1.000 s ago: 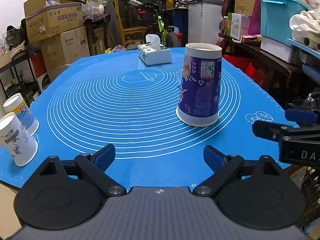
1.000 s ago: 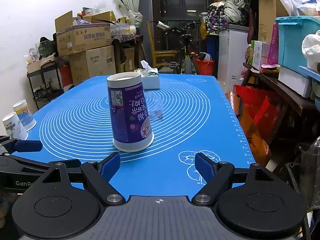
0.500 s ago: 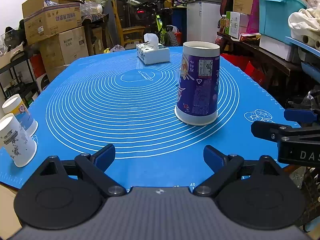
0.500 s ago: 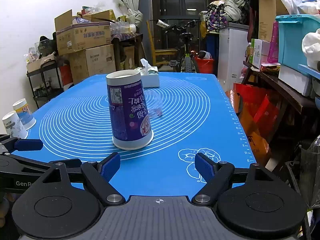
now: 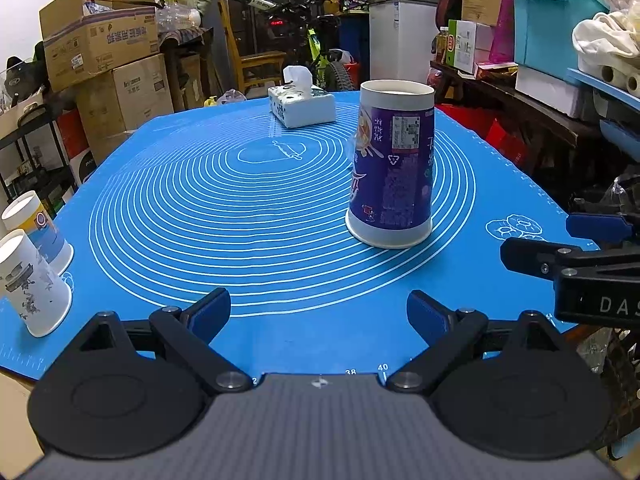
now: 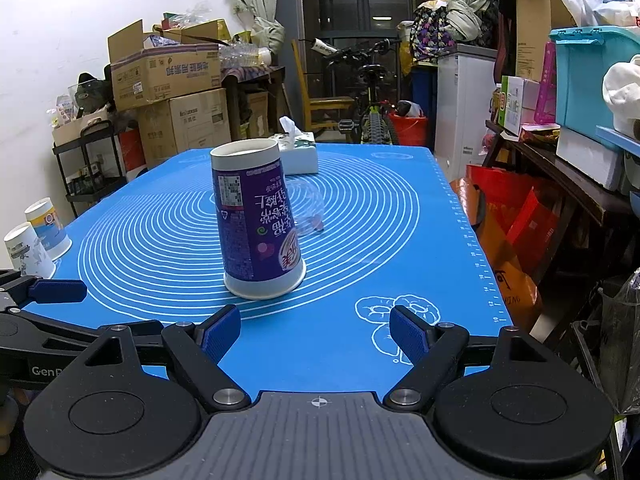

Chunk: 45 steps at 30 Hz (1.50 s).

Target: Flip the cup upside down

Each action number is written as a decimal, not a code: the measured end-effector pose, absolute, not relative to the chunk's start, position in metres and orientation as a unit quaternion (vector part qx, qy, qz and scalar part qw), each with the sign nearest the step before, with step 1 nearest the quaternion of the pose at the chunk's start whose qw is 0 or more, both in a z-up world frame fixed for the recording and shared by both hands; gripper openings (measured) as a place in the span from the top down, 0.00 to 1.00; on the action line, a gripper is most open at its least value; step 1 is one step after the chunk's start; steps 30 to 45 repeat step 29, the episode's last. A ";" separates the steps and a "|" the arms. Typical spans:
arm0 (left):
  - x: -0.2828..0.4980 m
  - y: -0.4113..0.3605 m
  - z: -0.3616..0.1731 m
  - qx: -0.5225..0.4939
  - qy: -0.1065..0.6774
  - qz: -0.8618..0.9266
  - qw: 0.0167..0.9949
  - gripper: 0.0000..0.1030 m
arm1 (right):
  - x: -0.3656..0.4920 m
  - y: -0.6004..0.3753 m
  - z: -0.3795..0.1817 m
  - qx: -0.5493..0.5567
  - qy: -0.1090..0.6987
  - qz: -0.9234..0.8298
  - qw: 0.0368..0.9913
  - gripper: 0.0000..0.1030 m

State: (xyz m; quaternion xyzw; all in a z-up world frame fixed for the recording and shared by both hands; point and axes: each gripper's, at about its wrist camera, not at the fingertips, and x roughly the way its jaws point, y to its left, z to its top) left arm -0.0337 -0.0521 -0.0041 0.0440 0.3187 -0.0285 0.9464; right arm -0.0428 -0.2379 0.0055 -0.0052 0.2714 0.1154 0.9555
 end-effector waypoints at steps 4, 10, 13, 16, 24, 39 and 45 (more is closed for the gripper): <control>-0.034 -0.052 -0.004 0.044 0.319 -0.028 0.946 0.08 | -0.043 -0.239 0.004 -0.004 0.273 0.114 0.955 0.18; -0.034 -0.052 -0.004 0.045 0.319 -0.029 0.946 0.08 | -0.045 -0.240 0.004 0.002 0.271 0.111 0.956 0.18; -0.034 -0.053 -0.005 0.045 0.320 -0.028 0.946 0.08 | -0.045 -0.240 0.005 0.003 0.270 0.111 0.956 0.18; -0.034 -0.052 -0.006 0.045 0.321 -0.027 0.945 0.09 | -0.046 -0.240 0.006 0.004 0.270 0.111 0.957 0.18; -0.033 -0.050 -0.005 0.041 0.325 -0.024 0.945 0.08 | -0.046 -0.241 0.006 0.004 0.270 0.111 0.956 0.18; -0.032 -0.050 -0.005 0.042 0.326 -0.025 0.944 0.09 | -0.046 -0.241 0.006 0.005 0.270 0.110 0.957 0.18; -0.032 -0.050 -0.005 0.042 0.326 -0.025 0.944 0.09 | -0.046 -0.241 0.006 0.005 0.270 0.110 0.957 0.18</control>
